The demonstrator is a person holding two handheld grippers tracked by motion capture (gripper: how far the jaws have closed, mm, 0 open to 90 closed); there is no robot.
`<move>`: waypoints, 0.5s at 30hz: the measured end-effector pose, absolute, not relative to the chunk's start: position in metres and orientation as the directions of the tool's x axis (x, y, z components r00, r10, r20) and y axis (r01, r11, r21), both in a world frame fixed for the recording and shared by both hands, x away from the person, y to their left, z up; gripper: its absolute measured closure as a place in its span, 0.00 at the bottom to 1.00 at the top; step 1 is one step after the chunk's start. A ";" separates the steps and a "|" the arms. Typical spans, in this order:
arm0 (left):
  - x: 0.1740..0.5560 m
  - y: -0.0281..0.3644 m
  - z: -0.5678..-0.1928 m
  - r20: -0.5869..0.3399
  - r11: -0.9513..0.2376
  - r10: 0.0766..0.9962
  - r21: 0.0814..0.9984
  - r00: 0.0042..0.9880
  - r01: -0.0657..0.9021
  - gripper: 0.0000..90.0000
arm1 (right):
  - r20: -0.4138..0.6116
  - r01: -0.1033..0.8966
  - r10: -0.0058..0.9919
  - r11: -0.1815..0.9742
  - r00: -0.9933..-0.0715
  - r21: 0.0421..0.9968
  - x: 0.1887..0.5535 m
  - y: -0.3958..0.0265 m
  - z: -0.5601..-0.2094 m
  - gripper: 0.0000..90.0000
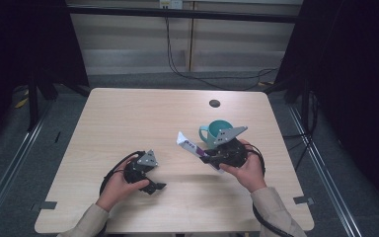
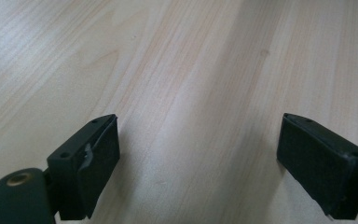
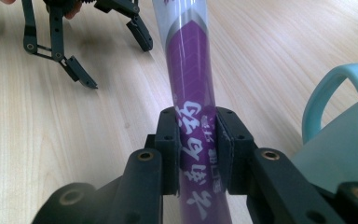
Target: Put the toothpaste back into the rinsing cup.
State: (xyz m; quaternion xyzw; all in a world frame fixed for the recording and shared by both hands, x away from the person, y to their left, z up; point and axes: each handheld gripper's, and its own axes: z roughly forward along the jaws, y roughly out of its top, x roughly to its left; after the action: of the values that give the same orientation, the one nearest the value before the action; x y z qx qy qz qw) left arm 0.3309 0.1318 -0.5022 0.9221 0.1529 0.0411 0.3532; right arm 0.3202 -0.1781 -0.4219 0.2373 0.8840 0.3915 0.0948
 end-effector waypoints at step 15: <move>0.330 0.137 -0.510 -0.029 -0.669 0.293 0.708 0.956 0.226 0.04 | 0.055 0.365 0.537 0.492 -0.842 0.790 0.323 -0.187 -0.418 0.80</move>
State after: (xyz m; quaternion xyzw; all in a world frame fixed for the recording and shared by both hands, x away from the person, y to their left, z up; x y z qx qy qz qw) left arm 0.3298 0.1368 -0.5101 0.9125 0.1422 0.0437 0.3809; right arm 0.3228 -0.1867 -0.4178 0.2629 0.8579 0.4301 0.0997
